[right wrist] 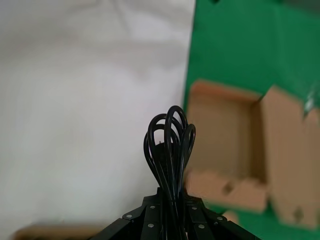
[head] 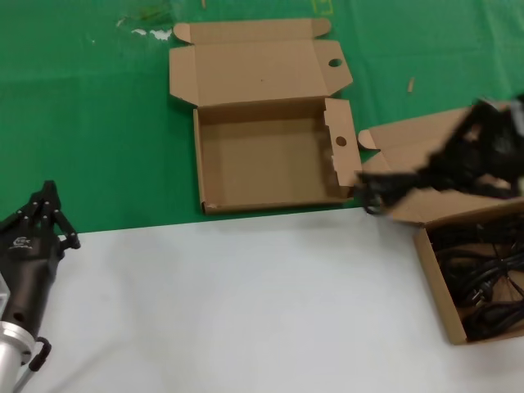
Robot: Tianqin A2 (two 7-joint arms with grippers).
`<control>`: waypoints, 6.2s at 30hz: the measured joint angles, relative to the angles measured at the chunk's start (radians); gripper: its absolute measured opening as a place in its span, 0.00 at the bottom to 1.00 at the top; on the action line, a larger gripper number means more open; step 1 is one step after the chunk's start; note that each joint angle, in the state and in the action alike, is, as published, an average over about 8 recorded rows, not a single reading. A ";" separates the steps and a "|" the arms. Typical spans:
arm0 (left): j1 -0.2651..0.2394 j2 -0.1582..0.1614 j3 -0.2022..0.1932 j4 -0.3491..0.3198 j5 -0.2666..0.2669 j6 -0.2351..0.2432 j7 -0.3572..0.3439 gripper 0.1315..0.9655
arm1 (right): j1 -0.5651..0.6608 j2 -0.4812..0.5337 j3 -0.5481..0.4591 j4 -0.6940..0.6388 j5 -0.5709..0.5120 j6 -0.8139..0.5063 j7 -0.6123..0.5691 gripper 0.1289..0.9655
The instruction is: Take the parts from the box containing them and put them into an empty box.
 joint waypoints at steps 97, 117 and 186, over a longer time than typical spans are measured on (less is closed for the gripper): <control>0.000 0.000 0.000 0.000 0.000 0.000 0.000 0.59 | -0.685 -0.501 0.282 0.061 0.047 0.997 0.060 1.00; 0.000 0.000 0.000 0.000 0.000 0.000 0.001 0.97 | -0.909 -0.571 0.410 0.098 0.186 1.260 0.005 1.00; 0.000 0.000 0.000 0.000 0.000 0.000 0.000 1.00 | -1.123 -0.637 0.532 0.133 0.319 1.510 -0.047 1.00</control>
